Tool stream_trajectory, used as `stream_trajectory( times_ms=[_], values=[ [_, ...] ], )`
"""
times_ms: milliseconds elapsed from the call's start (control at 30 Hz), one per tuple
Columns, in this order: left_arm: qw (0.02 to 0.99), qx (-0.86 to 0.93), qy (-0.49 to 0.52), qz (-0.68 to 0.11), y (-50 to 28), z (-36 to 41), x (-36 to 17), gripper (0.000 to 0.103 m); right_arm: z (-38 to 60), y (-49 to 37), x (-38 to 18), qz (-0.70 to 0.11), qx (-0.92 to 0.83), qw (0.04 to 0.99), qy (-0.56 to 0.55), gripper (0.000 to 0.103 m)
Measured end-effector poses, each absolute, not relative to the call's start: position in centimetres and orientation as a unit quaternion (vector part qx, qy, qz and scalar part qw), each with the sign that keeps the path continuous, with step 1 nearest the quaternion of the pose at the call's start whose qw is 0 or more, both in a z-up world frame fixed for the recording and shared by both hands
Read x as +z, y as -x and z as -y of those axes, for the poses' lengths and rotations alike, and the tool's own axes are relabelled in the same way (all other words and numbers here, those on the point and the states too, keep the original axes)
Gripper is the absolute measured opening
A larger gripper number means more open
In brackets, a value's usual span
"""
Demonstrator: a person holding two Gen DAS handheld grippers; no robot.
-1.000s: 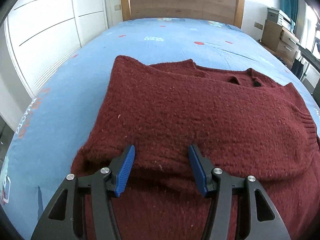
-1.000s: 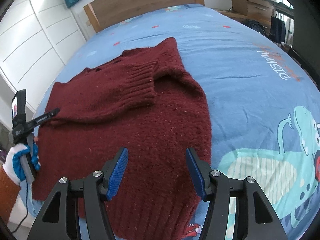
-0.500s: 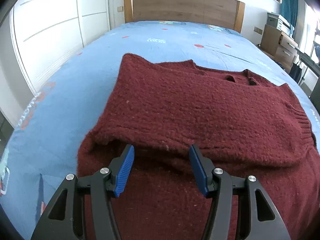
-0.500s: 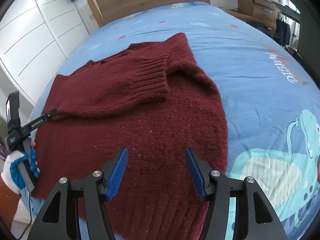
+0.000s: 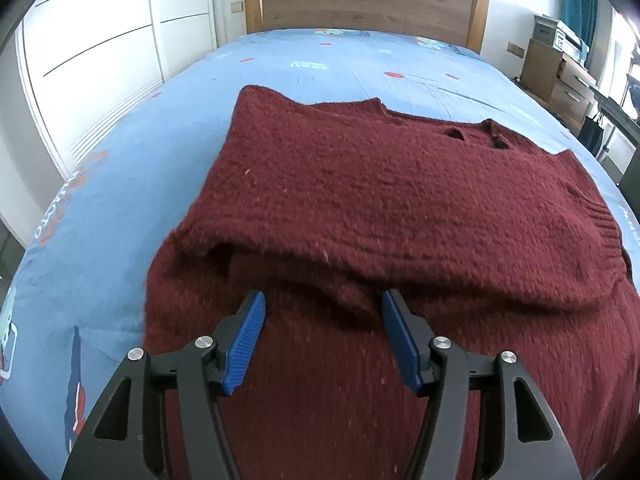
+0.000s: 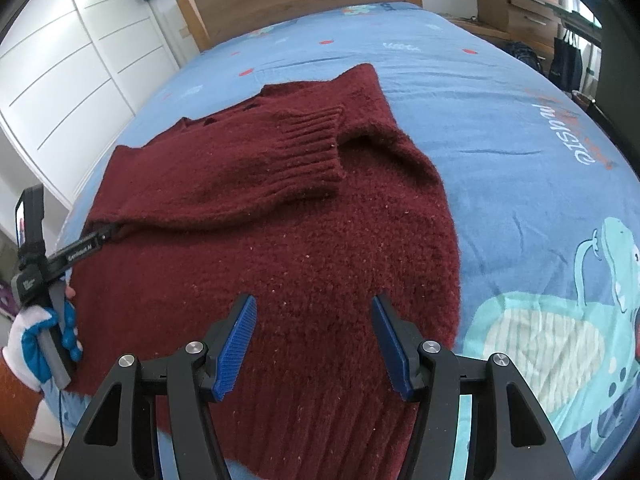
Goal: Fold small clothes
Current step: 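Grasp the sweater's ribbed hem with both grippers and lift it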
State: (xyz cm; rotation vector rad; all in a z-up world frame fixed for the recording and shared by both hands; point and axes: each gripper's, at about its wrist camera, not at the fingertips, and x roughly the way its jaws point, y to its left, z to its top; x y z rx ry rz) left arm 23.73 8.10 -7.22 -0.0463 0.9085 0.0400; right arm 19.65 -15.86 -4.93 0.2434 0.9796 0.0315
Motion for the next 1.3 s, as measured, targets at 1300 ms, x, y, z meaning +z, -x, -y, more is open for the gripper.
stream_trajectory(
  times_ms=[1300],
  values=[
    [0.816, -0.031, 0.229, -0.530, -7.4, -16.6, -6.5, 0.064, 20.7, -13.1, -8.1, -0.520, 0.029, 0.829, -0.204, 0.063]
  ],
)
